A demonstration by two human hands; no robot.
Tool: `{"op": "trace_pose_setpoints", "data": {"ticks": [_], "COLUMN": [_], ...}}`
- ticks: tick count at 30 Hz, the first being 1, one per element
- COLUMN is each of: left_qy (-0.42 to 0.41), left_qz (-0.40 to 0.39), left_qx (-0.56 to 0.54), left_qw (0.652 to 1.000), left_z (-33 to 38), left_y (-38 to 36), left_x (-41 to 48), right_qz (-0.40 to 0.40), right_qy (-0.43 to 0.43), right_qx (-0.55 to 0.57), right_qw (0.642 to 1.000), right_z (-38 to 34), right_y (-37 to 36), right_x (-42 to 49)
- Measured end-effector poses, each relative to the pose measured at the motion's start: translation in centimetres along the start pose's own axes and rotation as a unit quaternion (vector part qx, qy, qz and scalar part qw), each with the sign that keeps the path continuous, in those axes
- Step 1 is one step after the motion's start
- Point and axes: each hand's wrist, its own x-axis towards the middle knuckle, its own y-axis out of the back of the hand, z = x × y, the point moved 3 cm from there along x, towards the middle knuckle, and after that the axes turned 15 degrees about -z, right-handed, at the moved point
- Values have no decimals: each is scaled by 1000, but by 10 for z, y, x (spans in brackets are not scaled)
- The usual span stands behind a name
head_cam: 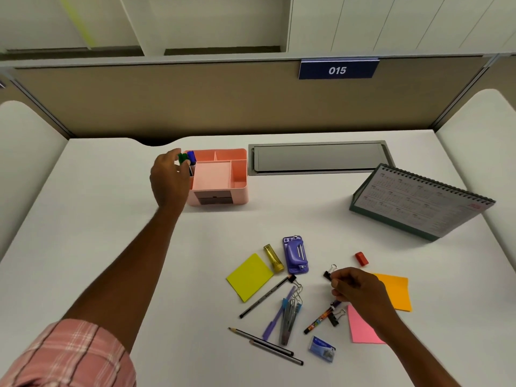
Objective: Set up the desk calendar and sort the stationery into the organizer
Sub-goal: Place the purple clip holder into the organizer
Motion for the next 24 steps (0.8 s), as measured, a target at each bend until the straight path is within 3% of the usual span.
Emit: {"op": "trace_pose_setpoints", "data": {"ticks": [4, 7, 10, 12, 14, 24], "left_qy": [-99, -150, -89, -8, 28, 82], "left_qz": [16, -18, -168, -313, -380, -391], "left_qx": [1, -41, -117, -138, -123, -61], "left_qw": [995, 988, 975, 940, 916, 915], "left_z": [29, 56, 73, 77, 81, 107], "left_y": [-9, -27, -59, -86, -104, -140], "left_x": [-49, -99, -143, -167, -185, -208], "right_qz": [-5, -14, -26, -21, -7, 13], "right_qy": [-1, 2, 5, 11, 20, 19], "right_qx": [-15, -25, -32, -28, -16, -74], "right_qw": [1000, 1000, 999, 999, 1000, 997], "right_z": [2, 0, -4, -8, -12, -29], "right_y": [-6, -14, -23, -28, -33, -48], "right_x": [2, 6, 12, 16, 22, 60]}}
